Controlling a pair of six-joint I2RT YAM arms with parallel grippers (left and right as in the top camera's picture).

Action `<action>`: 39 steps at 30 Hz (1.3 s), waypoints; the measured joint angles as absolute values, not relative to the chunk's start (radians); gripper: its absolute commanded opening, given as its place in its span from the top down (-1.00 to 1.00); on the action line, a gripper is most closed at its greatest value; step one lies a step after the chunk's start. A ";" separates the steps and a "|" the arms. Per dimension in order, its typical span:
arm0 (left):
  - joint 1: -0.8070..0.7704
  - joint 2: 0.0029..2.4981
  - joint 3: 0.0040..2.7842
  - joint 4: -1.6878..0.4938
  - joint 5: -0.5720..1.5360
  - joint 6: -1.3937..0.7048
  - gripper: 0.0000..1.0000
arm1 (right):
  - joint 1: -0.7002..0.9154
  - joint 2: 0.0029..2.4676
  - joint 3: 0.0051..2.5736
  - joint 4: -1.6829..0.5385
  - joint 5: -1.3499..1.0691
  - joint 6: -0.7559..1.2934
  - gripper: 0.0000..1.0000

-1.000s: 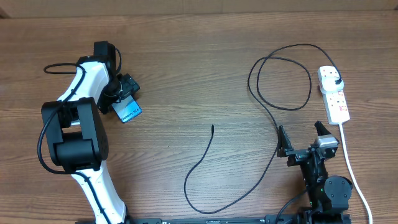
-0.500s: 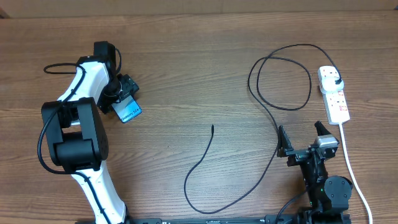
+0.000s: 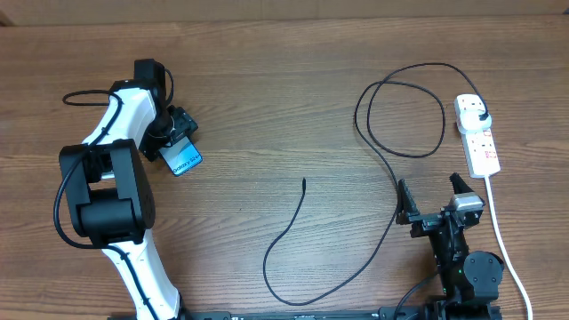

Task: Plug charger to phone and switch on socket
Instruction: 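Close the left gripper on the phone's long sides, then lift the phone with the left gripper and tilt it upright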

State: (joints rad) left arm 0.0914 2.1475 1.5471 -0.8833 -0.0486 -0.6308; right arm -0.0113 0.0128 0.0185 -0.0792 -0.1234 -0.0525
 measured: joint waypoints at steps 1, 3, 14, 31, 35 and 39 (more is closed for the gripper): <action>0.091 2.148 1.547 -0.883 -0.049 -0.631 -0.75 | -0.012 0.013 0.019 -0.079 -0.123 -0.053 -1.00; 0.091 2.148 1.547 -0.883 -0.049 -0.631 -0.75 | -0.012 0.013 0.019 -0.078 -0.123 -0.053 -1.00; 0.091 2.148 1.547 -0.883 -0.049 -0.631 -0.72 | -0.012 0.013 0.019 -0.079 -0.123 -0.052 -1.00; 0.091 2.147 1.547 -0.883 -0.049 -0.630 -0.48 | -0.011 0.013 0.019 -0.079 -0.123 -0.052 -1.00; 0.091 2.147 1.547 -0.883 -0.049 -0.630 -0.45 | -0.011 0.013 0.019 -0.078 -0.123 -0.052 -1.00; 0.091 2.147 1.547 -0.883 -0.049 -0.630 -0.42 | -0.012 0.013 0.019 -0.079 -0.123 -0.052 -1.00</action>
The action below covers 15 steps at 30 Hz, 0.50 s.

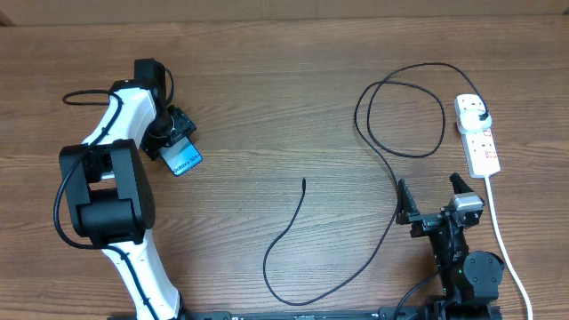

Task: Plug charger to phone and switch on socket
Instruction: 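Lift the phone with the left gripper and tilt it upright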

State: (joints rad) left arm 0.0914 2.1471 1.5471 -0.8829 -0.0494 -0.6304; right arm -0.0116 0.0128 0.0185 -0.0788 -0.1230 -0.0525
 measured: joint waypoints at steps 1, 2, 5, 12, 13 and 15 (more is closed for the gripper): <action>0.091 2.147 1.547 -0.883 -0.049 -0.630 -0.42 | -0.012 0.013 0.019 -0.079 -0.123 -0.052 -1.00; 0.091 2.147 1.547 -0.883 -0.049 -0.630 -0.41 | -0.012 0.013 0.019 -0.079 -0.123 -0.053 -1.00; 0.091 2.147 1.547 -0.883 -0.049 -0.630 -0.39 | -0.011 0.013 0.019 -0.078 -0.123 -0.052 -1.00; 0.091 2.147 1.547 -0.883 -0.049 -0.630 -0.29 | -0.011 0.013 0.019 -0.079 -0.123 -0.052 -1.00; 0.091 2.147 1.547 -0.883 -0.049 -0.630 -0.26 | -0.012 0.013 0.019 -0.079 -0.123 -0.052 -1.00; 0.091 2.147 1.547 -0.883 -0.049 -0.630 -0.24 | -0.012 0.013 0.019 -0.080 -0.123 -0.052 -1.00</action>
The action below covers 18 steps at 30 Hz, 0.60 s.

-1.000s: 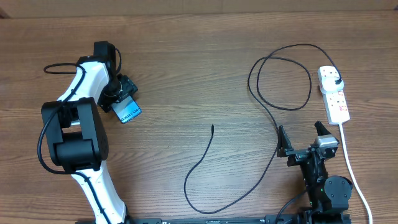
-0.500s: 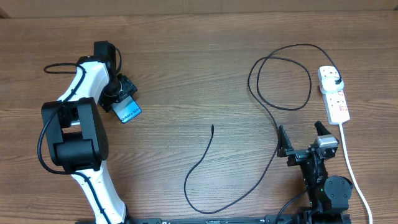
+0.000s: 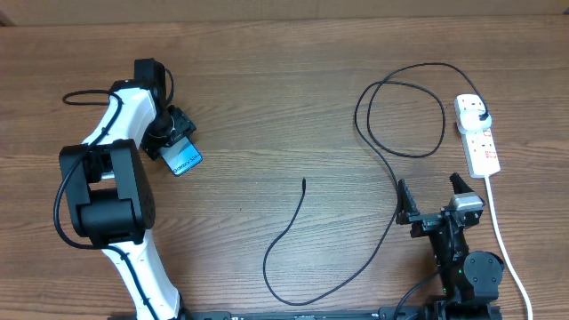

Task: Plug charger to phone and switch on socket
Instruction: 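Lift the phone with the left gripper and tilt it upright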

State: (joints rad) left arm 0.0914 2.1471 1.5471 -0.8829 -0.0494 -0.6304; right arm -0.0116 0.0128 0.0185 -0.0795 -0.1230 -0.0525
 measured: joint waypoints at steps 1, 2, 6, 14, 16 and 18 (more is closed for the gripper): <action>0.091 2.147 1.547 -0.883 -0.049 -0.630 -0.19 | -0.012 0.013 0.019 -0.079 -0.123 -0.052 -1.00; 0.091 2.147 1.547 -0.883 -0.049 -0.630 -0.16 | -0.012 0.013 0.019 -0.079 -0.123 -0.053 -1.00; 0.091 2.147 1.547 -0.883 -0.049 -0.630 -0.08 | -0.012 0.013 0.019 -0.079 -0.123 -0.052 -1.00; 0.091 2.147 1.547 -0.883 -0.049 -0.630 0.61 | -0.011 0.013 0.019 -0.079 -0.123 -0.052 -1.00; 0.091 2.147 1.547 -0.883 -0.049 -0.630 0.92 | -0.012 0.013 0.019 -0.079 -0.123 -0.052 -0.99; 0.091 2.147 1.547 -0.883 -0.049 -0.630 0.91 | -0.012 0.013 0.019 -0.079 -0.123 -0.052 -1.00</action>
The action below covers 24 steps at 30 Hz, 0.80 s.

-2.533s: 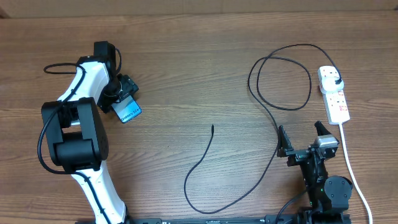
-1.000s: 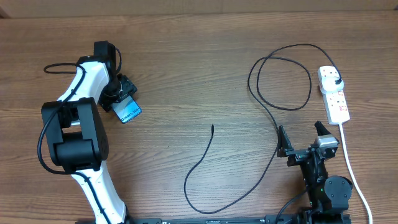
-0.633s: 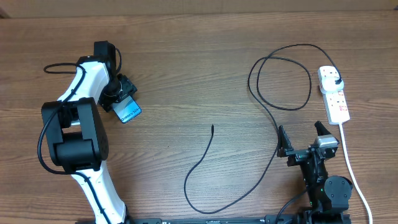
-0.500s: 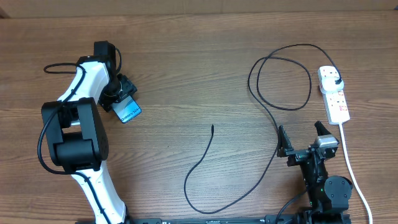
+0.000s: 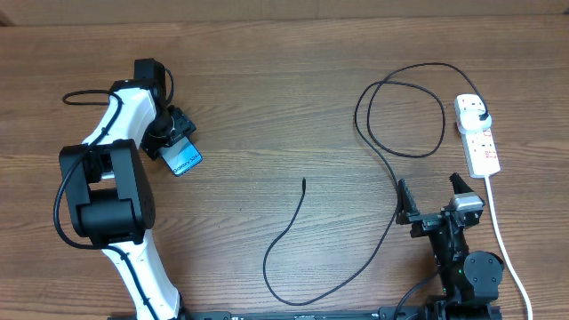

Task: Plug charger to phone and switch on socket
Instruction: 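Lift the phone with the left gripper and tilt it upright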

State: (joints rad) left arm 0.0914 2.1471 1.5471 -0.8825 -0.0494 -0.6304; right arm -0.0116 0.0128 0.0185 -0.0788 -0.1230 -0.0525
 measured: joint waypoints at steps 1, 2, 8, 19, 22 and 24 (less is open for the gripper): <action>0.091 2.147 1.547 -0.882 -0.049 -0.630 0.92 | -0.011 0.013 0.019 -0.079 -0.123 -0.052 -0.99; 0.091 2.147 1.547 -0.882 -0.049 -0.630 0.92 | -0.012 0.013 0.019 -0.078 -0.123 -0.052 -1.00; 0.091 2.147 1.547 -0.882 -0.049 -0.630 0.92 | -0.012 0.013 0.019 -0.078 -0.123 -0.052 -1.00; 0.091 2.147 1.573 -0.928 -0.040 -0.626 0.92 | -0.012 0.013 0.019 -0.079 -0.123 -0.052 -1.00; 0.091 2.147 1.610 -0.947 -0.038 -0.625 0.92 | -0.011 0.013 0.019 -0.079 -0.123 -0.052 -1.00; 0.091 2.147 1.641 -0.963 -0.038 -0.625 0.91 | -0.012 0.013 0.019 -0.079 -0.123 -0.053 -1.00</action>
